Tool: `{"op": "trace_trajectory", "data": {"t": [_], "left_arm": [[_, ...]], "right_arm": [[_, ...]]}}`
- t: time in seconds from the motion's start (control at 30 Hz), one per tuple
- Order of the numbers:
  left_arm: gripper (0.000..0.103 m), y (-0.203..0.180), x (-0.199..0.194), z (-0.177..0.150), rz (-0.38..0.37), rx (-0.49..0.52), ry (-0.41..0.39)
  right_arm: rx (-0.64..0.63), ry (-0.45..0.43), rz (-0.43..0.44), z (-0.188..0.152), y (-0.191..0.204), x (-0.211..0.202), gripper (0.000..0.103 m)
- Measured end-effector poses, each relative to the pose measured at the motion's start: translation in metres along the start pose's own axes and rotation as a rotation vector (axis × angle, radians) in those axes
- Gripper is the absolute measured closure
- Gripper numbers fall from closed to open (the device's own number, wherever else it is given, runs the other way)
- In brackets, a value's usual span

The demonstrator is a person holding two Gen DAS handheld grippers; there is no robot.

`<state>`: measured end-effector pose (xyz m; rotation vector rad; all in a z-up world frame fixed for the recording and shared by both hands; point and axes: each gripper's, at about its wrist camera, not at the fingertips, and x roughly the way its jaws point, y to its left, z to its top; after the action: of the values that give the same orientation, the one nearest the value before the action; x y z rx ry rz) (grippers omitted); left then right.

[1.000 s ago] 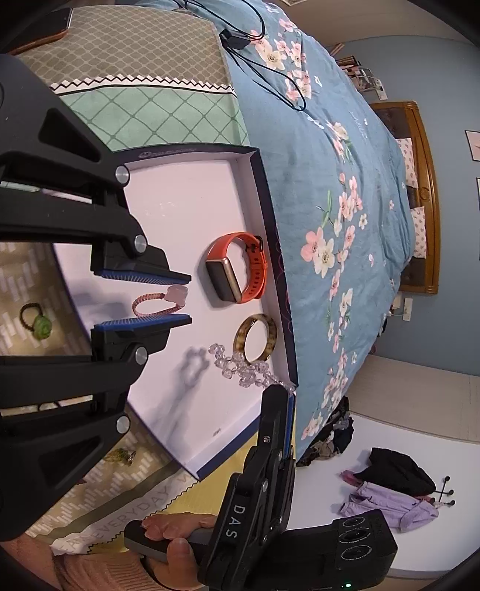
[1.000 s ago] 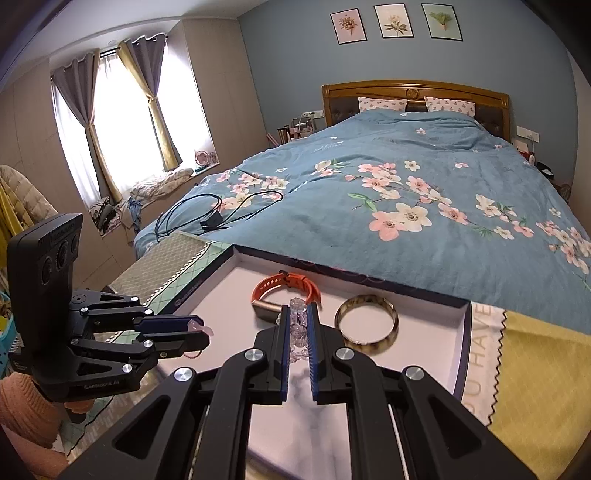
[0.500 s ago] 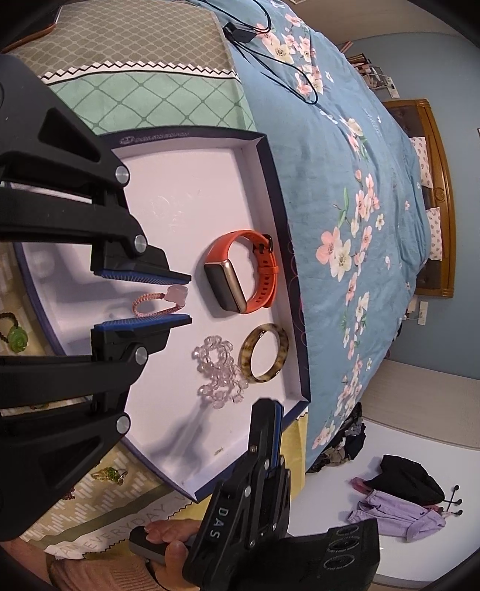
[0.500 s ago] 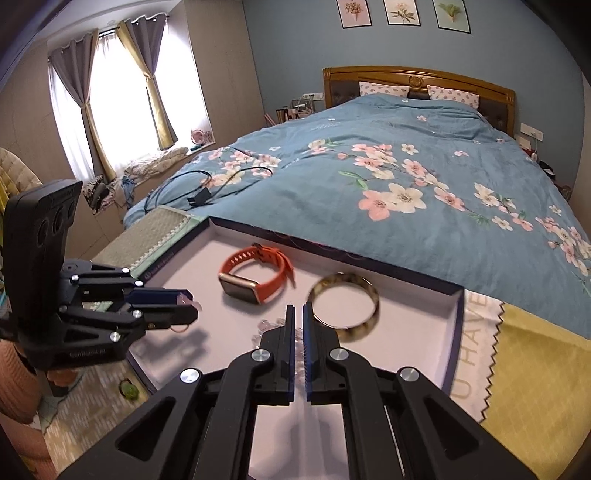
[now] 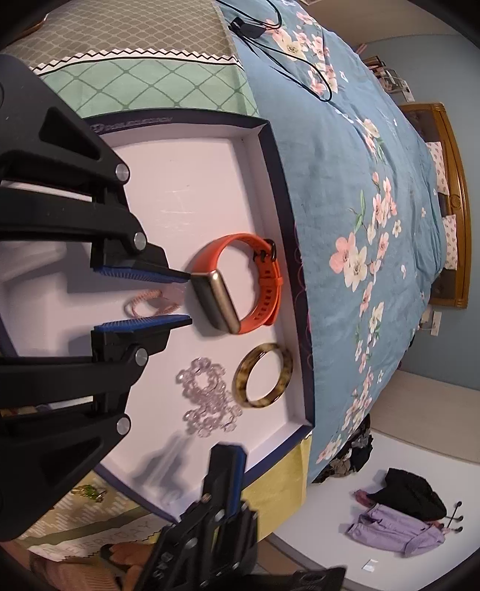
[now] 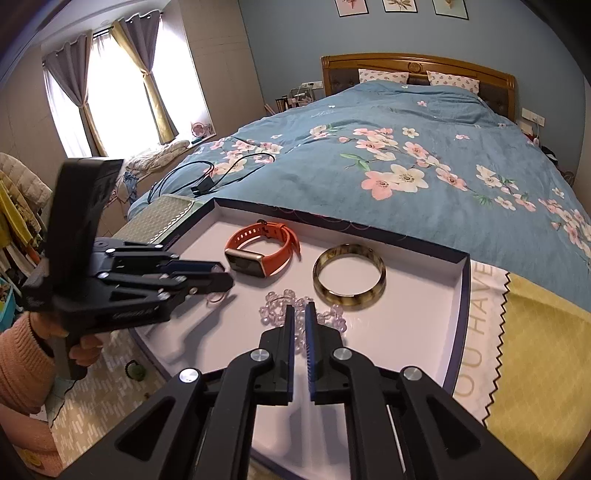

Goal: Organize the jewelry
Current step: 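Place the pink hair tie into the box and open the left tool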

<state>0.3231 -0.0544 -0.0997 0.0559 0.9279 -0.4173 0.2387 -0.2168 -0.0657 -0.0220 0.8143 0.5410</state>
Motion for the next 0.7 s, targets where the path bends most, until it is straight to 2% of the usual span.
{"op": "trace_trajectory", "data": {"t": [0.1,0.17,0.23,0.3,0.5,0.7], "left_arm": [[0.081,0.002,0.001,0.001,-0.005,-0.011,-0.004],[0.076,0.002,-0.005,0.0,0.009,-0.005,-0.021],[0.072,0.001,-0.014,-0.001,0.032,0.01,-0.05],[0.067,-0.001,-0.031,-0.005,0.048,0.029,-0.095],[0.063,-0.008,-0.083,-0.031,0.058,0.094,-0.189],[0.062,-0.008,-0.111,-0.069,0.027,0.097,-0.196]], "right_arm": [[0.002,-0.017,0.007,-0.003,0.002,-0.01,0.096],[0.005,-0.03,0.018,-0.006,0.006,-0.019,0.091],[0.007,-0.039,0.027,-0.01,0.009,-0.028,0.081],[0.002,-0.048,0.038,-0.017,0.014,-0.038,0.077],[0.004,-0.027,0.058,-0.047,0.027,-0.057,0.077],[0.02,0.026,0.063,-0.08,0.039,-0.061,0.077]]}}
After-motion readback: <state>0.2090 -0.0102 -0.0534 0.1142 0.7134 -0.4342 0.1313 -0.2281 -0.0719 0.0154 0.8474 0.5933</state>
